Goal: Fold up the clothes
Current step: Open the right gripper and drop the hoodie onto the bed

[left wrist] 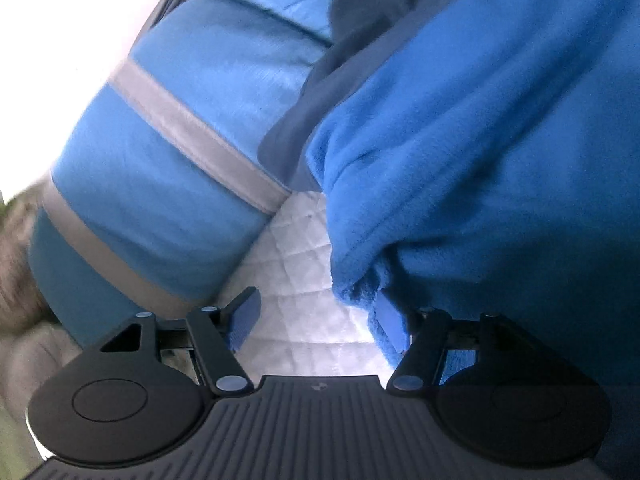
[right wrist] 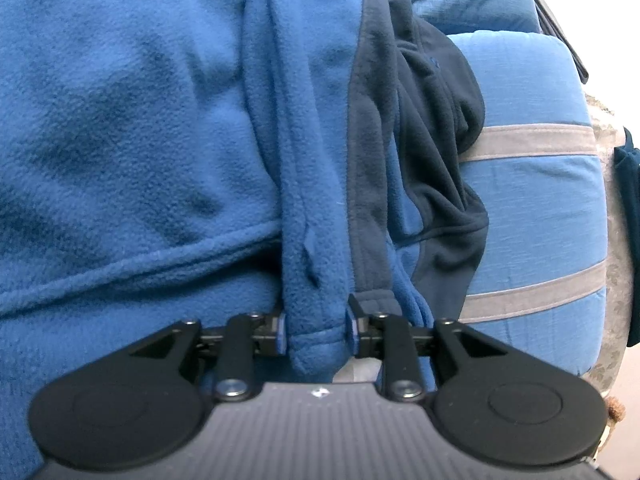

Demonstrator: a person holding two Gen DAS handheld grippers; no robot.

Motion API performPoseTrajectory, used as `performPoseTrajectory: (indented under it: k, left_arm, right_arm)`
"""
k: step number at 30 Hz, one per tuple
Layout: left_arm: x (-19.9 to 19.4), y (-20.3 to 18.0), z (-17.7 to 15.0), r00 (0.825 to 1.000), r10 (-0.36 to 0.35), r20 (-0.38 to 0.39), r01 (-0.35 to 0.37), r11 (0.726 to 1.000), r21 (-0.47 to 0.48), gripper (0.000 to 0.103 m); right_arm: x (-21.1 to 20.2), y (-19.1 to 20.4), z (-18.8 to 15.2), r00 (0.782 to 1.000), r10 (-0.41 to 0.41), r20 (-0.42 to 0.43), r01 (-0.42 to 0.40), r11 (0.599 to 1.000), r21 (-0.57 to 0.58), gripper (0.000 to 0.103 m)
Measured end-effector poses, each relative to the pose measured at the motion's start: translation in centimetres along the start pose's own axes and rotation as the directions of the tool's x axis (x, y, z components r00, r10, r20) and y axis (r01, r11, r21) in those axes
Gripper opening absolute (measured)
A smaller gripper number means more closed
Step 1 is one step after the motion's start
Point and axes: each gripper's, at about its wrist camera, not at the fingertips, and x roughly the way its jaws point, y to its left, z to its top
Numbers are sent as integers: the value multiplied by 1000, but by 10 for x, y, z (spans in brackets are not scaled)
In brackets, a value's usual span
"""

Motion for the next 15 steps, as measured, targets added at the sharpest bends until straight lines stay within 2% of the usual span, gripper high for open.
performPoseTrajectory:
  k: [5, 12, 14, 15]
  left_arm:
    - [3, 14, 1, 992, -113, 51, 120, 977, -176, 63]
    - [15, 20, 2, 1000, 24, 4, -22, 975, -222, 64]
    - [22, 25, -2, 999, 31, -15, -33, 970, -241, 65]
    - [22, 19, -4, 999, 43, -27, -48, 978, -202, 65]
  right_arm:
    - [2, 1, -1, 1000, -3, 1, 3, 1000, 6, 45]
    - [5, 2, -2, 1000, -3, -1, 3, 1000, 21, 45]
    - [5, 2, -2, 1000, -1, -2, 1, 1000, 26, 44]
    - [5, 2, -3, 1000, 0, -1, 0, 1000, 26, 44]
